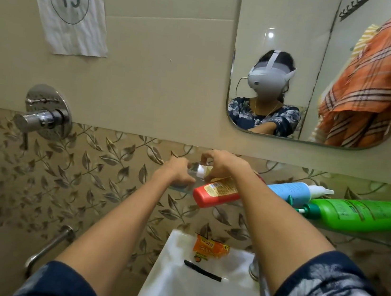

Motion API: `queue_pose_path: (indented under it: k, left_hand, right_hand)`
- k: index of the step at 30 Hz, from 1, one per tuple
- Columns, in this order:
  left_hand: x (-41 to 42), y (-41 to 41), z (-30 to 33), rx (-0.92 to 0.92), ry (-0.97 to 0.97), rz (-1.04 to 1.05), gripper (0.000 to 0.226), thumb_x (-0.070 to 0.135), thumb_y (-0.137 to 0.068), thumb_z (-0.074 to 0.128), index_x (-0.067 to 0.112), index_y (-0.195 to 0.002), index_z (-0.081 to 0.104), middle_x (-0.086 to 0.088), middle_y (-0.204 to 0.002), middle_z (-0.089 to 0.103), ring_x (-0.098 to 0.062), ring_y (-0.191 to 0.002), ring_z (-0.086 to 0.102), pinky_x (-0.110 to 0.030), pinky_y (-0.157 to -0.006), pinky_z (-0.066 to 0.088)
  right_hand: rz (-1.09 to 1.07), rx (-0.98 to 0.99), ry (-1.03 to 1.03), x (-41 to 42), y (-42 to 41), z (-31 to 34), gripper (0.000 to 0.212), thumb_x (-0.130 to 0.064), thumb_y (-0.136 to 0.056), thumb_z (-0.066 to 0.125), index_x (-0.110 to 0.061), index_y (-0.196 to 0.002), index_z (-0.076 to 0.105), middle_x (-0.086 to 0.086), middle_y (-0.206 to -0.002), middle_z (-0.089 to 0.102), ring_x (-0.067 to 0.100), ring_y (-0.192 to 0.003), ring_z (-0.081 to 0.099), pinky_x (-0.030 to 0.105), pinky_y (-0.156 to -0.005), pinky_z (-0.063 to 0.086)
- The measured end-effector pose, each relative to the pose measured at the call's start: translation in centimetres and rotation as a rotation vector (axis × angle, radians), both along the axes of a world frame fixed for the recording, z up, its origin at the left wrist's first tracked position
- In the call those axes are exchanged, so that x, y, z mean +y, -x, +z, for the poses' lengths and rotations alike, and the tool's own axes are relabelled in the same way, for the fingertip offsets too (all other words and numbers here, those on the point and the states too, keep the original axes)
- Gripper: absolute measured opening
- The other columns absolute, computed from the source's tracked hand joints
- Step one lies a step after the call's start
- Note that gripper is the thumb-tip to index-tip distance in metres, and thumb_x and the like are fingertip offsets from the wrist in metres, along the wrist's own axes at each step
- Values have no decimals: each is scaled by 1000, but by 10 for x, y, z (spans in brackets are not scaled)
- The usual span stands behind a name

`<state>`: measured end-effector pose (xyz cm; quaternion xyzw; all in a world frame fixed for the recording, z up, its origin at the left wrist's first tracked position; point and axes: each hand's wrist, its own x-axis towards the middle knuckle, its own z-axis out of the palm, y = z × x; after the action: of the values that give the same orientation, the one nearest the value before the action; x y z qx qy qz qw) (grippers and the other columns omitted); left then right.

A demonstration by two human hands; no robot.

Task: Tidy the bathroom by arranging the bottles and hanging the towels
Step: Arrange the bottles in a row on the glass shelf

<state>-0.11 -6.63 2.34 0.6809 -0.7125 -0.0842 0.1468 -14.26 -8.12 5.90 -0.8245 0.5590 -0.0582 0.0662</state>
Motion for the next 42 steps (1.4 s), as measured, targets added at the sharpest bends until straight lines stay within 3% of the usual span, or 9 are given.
queue_pose_path:
  k: [4, 8, 15, 19, 22, 25, 32, 37, 42]
  left_hand:
    - [1, -3, 8, 162, 28, 12, 70, 15, -72, 76, 7, -134, 45, -12, -133, 51, -26, -114, 54, -29, -83, 46]
    - [4, -5, 16, 257, 118, 128, 59, 11, -61, 81, 6, -114, 55, -9, -112, 57, -21, -86, 53, -27, -67, 43]
    - [4, -5, 33, 406, 273, 166, 44, 7, -60, 79, 6, -100, 61, -9, -96, 59, -24, -81, 55, -28, -61, 41]
    - [4, -7, 39, 463, 351, 147, 31, 4, -71, 68, 7, -101, 62, -15, -103, 66, -29, -92, 63, -34, -72, 54]
    - [6, -8, 37, 461, 344, 117, 31, 6, -75, 65, 7, -105, 61, -16, -103, 67, -30, -93, 64, -34, -73, 53]
    - [8, -10, 31, 491, 346, 75, 35, 4, -78, 61, 6, -112, 58, -18, -105, 66, -30, -92, 63, -33, -69, 50]
    - [8, -21, 23, 593, 315, 59, 37, -9, -81, 50, -1, -118, 50, -22, -118, 57, -29, -98, 53, -38, -84, 48]
    - [6, -25, 22, 639, 297, 61, 39, -11, -86, 47, -1, -124, 47, -21, -126, 53, -33, -114, 51, -43, -98, 47]
    - [1, -26, 17, 729, 325, 56, 36, -12, -90, 40, -2, -123, 48, -19, -128, 53, -18, -99, 44, -14, -72, 45]
  right_hand:
    - [-3, -29, 4, 5, 0, 0, 52, -21, -72, 75, -27, -119, 54, 5, -125, 56, 25, -101, 56, 41, -86, 52]
    - [4, -51, 22, 10, -3, -1, 51, -21, -68, 76, -29, -113, 56, 2, -119, 57, 21, -94, 54, 36, -78, 50]
    - [23, -93, 126, 11, -7, 0, 45, -19, -66, 78, -31, -107, 61, -6, -111, 58, 19, -97, 55, 34, -74, 46]
    - [25, -12, 213, 11, -7, 1, 43, -25, -69, 79, -33, -108, 63, -4, -109, 59, 19, -103, 54, 39, -92, 44]
    - [30, 77, 267, 14, -5, 0, 42, -22, -69, 78, -35, -107, 65, -1, -115, 57, 23, -115, 48, 53, -108, 24]
    - [62, 226, 319, 22, -6, -1, 41, -20, -74, 75, -34, -111, 65, 1, -125, 51, 24, -124, 39, 65, -106, 17]
    - [189, 559, 431, 35, -26, 7, 37, -21, -85, 63, -21, -122, 60, 3, -139, 44, 28, -131, 30, 53, -107, 24]
    - [221, 621, 518, 34, -30, 4, 35, -26, -88, 61, -19, -122, 61, 2, -145, 36, 31, -136, 24, 43, -109, 25]
    - [208, 601, 506, 24, -28, 2, 39, -24, -86, 63, -18, -125, 59, 6, -148, 31, 33, -139, 20, 47, -115, 19]
